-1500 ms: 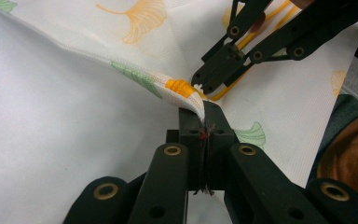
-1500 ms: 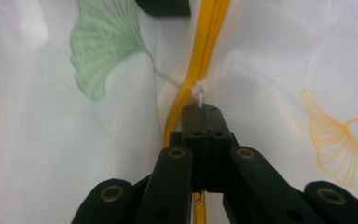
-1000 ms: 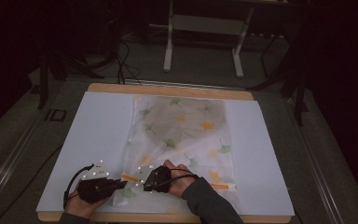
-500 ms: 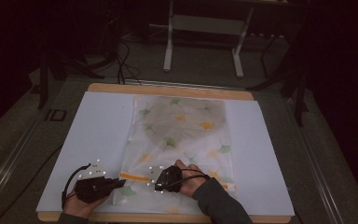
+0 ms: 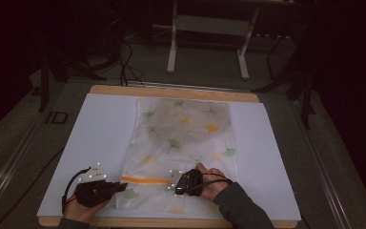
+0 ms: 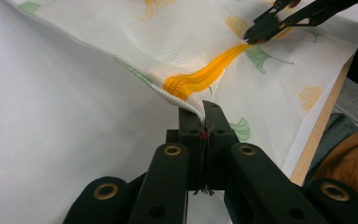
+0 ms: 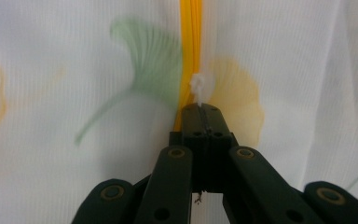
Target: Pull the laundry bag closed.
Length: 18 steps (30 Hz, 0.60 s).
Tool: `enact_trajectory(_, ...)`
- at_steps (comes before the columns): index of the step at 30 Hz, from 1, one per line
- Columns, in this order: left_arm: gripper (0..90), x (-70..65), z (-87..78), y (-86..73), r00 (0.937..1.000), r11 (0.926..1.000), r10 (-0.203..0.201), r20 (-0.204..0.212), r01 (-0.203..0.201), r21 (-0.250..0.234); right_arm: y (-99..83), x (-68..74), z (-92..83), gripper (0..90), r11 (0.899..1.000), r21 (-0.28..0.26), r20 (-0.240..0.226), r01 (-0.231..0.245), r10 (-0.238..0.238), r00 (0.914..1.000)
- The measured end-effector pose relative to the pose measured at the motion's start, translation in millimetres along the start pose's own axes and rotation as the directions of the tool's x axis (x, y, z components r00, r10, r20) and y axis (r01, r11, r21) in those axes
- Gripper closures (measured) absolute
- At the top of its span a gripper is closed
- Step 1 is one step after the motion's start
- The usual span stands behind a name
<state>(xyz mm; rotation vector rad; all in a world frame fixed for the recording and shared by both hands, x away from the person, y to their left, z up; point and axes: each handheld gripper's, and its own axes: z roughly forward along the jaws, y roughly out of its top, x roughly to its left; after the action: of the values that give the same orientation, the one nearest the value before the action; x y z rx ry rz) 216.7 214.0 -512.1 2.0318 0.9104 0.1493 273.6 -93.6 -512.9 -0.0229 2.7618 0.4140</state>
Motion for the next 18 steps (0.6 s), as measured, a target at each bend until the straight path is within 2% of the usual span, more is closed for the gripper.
enact_trajectory(9,88.5,1.3,0.1,-1.1,1.0,1.0,-0.006,0.0,0.006,0.004,-39.4,-0.5,-13.0,90.0,0.998,0.056,0.036,-0.034,0.032,0.9988)
enact_trajectory(11,88.5,1.4,0.3,-1.4,1.0,0.9999,-0.009,0.001,0.009,0.007,-43.0,-0.2,-14.1,90.0,0.997,0.062,0.041,-0.035,0.032,0.9986)
enact_trajectory(13,88.5,2.1,1.0,-1.9,1.0,0.9999,-0.01,0.002,0.01,0.012,-61.7,-0.2,-21.7,90.0,0.994,0.086,0.05,-0.067,0.063,0.9968)
enact_trajectory(18,88.5,2.8,1.6,-2.8,0.9998,0.9998,-0.017,0.003,0.017,0.014,-85.1,-1.0,-30.7,90.0,0.988,0.122,0.063,-0.094,0.087,0.9942)
